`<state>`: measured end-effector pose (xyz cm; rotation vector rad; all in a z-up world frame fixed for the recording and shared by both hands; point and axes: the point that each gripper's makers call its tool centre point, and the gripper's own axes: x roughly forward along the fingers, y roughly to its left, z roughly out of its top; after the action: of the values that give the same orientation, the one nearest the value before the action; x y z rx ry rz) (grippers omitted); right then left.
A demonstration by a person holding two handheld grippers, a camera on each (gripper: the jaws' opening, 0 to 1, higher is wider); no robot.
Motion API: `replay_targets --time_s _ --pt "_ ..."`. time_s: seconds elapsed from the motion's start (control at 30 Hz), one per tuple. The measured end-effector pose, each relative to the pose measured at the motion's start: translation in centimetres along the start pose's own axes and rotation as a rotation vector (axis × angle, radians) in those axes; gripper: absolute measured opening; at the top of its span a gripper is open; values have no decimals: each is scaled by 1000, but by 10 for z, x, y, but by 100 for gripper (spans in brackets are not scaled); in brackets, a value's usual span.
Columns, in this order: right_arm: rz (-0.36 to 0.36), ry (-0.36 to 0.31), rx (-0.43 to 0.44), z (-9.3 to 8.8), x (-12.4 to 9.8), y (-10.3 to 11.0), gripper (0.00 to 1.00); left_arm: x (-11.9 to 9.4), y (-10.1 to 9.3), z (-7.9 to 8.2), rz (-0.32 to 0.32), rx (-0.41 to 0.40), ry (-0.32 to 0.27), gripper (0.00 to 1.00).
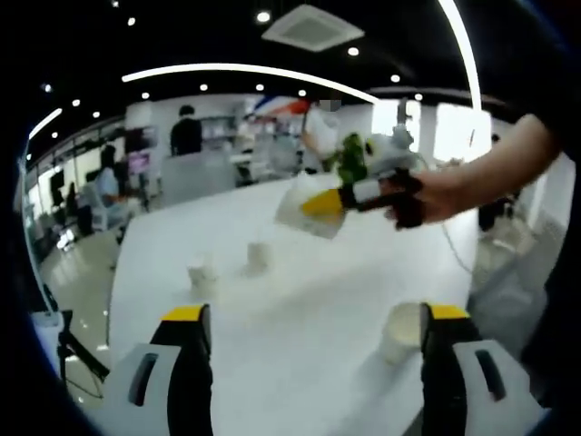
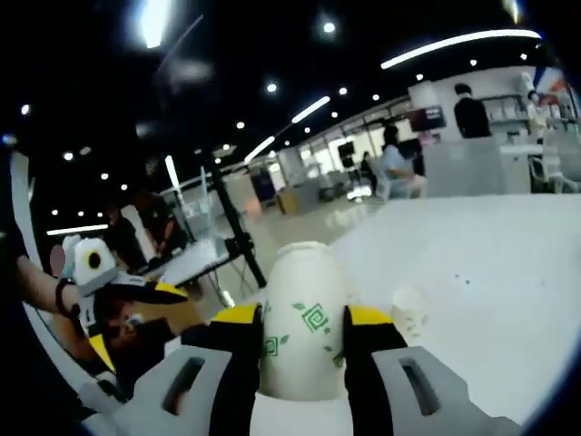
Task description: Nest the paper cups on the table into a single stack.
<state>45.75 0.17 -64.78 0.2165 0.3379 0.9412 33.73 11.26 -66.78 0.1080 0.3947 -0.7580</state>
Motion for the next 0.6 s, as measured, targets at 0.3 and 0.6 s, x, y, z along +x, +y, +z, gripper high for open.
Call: replay_targets --time_s 0.3,0.6 --pt "34 -103 8 18 -46 34 32 -1 -8 -2 -35 16 7 95" --pt "96 -234 38 27 -81 60 32 4 -20 0 -78 35 19 94"
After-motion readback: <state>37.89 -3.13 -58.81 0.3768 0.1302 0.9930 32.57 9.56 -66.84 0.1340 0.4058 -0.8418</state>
